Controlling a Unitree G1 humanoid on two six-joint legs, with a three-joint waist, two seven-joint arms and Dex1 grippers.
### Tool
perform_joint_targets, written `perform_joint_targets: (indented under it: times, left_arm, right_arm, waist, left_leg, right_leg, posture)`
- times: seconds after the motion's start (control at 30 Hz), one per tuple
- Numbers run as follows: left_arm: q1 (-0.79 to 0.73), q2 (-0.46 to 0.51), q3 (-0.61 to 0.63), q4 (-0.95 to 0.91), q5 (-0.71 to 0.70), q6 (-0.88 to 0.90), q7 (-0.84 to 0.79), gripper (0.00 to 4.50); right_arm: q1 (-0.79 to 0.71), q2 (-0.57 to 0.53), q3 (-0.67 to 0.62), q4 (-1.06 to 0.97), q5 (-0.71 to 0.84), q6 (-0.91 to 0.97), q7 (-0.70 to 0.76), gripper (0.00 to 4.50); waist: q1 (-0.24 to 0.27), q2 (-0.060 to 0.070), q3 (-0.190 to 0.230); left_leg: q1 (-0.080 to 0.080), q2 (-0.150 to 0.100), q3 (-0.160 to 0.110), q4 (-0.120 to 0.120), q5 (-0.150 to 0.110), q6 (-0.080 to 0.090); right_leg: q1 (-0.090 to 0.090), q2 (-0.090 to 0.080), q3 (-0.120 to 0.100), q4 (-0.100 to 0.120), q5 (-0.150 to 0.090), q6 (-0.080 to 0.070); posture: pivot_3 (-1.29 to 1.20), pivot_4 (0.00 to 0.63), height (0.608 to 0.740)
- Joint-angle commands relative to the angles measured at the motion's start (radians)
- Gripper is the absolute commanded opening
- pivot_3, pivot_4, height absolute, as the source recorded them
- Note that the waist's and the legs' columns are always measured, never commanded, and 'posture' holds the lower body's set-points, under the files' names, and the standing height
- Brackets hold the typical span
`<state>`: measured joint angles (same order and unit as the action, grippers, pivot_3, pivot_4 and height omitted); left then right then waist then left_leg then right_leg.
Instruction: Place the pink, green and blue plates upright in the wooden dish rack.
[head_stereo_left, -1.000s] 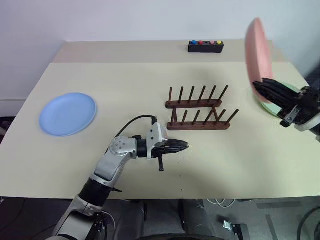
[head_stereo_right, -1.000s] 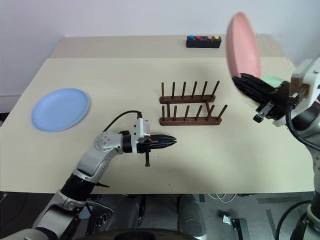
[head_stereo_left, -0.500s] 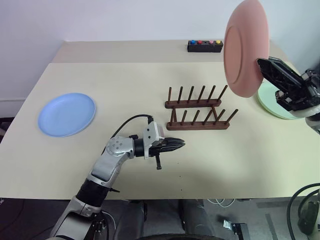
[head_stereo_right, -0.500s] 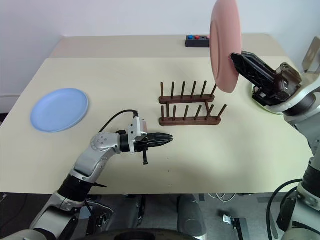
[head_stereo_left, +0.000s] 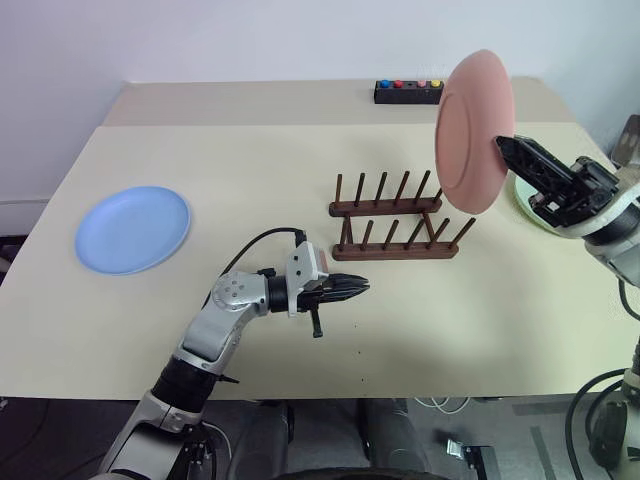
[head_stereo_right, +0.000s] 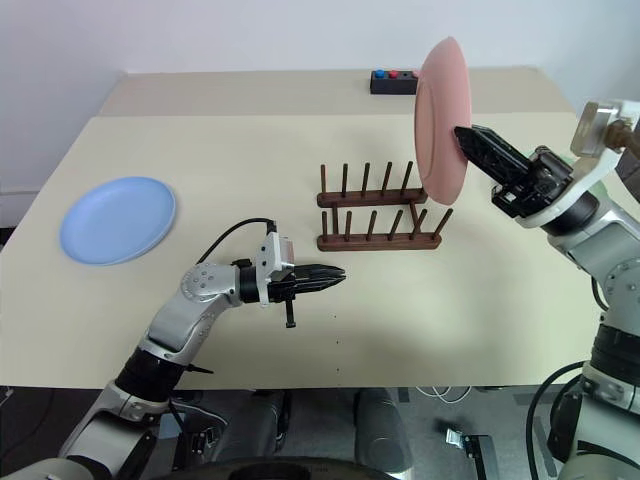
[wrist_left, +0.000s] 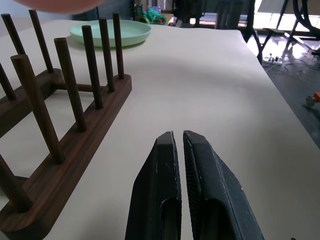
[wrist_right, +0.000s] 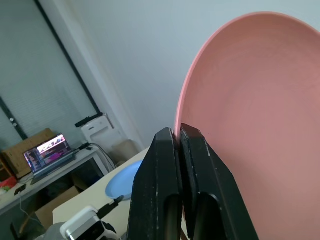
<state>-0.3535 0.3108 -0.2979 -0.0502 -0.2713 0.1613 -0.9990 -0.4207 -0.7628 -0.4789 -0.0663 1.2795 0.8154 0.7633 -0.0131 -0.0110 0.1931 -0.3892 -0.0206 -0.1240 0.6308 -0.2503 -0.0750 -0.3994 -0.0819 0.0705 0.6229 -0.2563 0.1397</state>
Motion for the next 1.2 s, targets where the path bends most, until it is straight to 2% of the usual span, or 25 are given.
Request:
perform_joint_targets:
  times: [0.03, 0.47, 0.57, 0.77, 1.03, 1.2]
  left_arm:
    - [-0.007, -0.005, 0.011, -0.007, -0.006, -0.026, 0.001, 0.24]
    - [-0.018, 0.000, 0.018, 0.013, -0.003, -0.033, 0.006, 0.24]
    - [-0.021, 0.001, 0.018, 0.021, -0.002, -0.037, 0.006, 0.24]
    - [-0.020, 0.003, 0.017, 0.020, -0.005, -0.035, 0.005, 0.24]
    - [0.013, 0.013, 0.011, -0.018, -0.010, -0.032, 0.004, 0.24]
    - [0.013, 0.012, 0.012, -0.005, -0.008, -0.042, 0.001, 0.24]
  right_arm:
    - [-0.034, -0.003, -0.022, 0.027, 0.004, 0.007, 0.009, 0.03]
    - [-0.034, 0.018, -0.022, 0.090, -0.016, 0.036, 0.010, 0.03]
    - [-0.030, 0.024, -0.026, 0.090, -0.017, 0.039, 0.004, 0.98]
    - [-0.024, 0.033, -0.020, 0.082, -0.106, -0.012, -0.029, 3.94]
    - [-0.015, 0.024, -0.042, 0.067, -0.208, -0.087, -0.041, 3.94]
    - [0.006, -0.010, -0.122, 0.082, -0.256, -0.149, -0.045, 3.94]
  waist:
    - [-0.001, 0.000, 0.000]
    - [-0.001, 0.000, 0.000]
    - [-0.001, 0.000, 0.000]
    - [-0.001, 0.000, 0.000]
    - [-0.001, 0.000, 0.000]
    - [0.001, 0.000, 0.000]
  left_leg:
    - [0.000, 0.000, 0.000, 0.000, 0.000, 0.000]
    - [0.000, 0.000, 0.000, 0.000, 0.000, 0.000]
    - [0.000, 0.000, 0.000, 0.000, 0.000, 0.000]
    - [0.000, 0.000, 0.000, 0.000, 0.000, 0.000]
    - [0.000, 0.000, 0.000, 0.000, 0.000, 0.000]
    - [0.000, 0.000, 0.000, 0.000, 0.000, 0.000]
  right_leg:
    - [0.000, 0.000, 0.000, 0.000, 0.000, 0.000]
    - [0.000, 0.000, 0.000, 0.000, 0.000, 0.000]
    - [0.000, 0.000, 0.000, 0.000, 0.000, 0.000]
    - [-0.001, 0.000, 0.000, 0.001, 0.000, 0.000]
    - [-0.001, 0.000, 0.000, 0.002, 0.000, 0.000]
    - [-0.001, 0.000, 0.000, 0.002, 0.000, 0.001]
  posture:
    - [0.00, 0.150, 0.740]
    - [0.00, 0.150, 0.740]
    - [0.00, 0.150, 0.740]
    - [0.00, 0.150, 0.740]
    - [0.00, 0.150, 0.740]
    - [0.00, 0.150, 0.740]
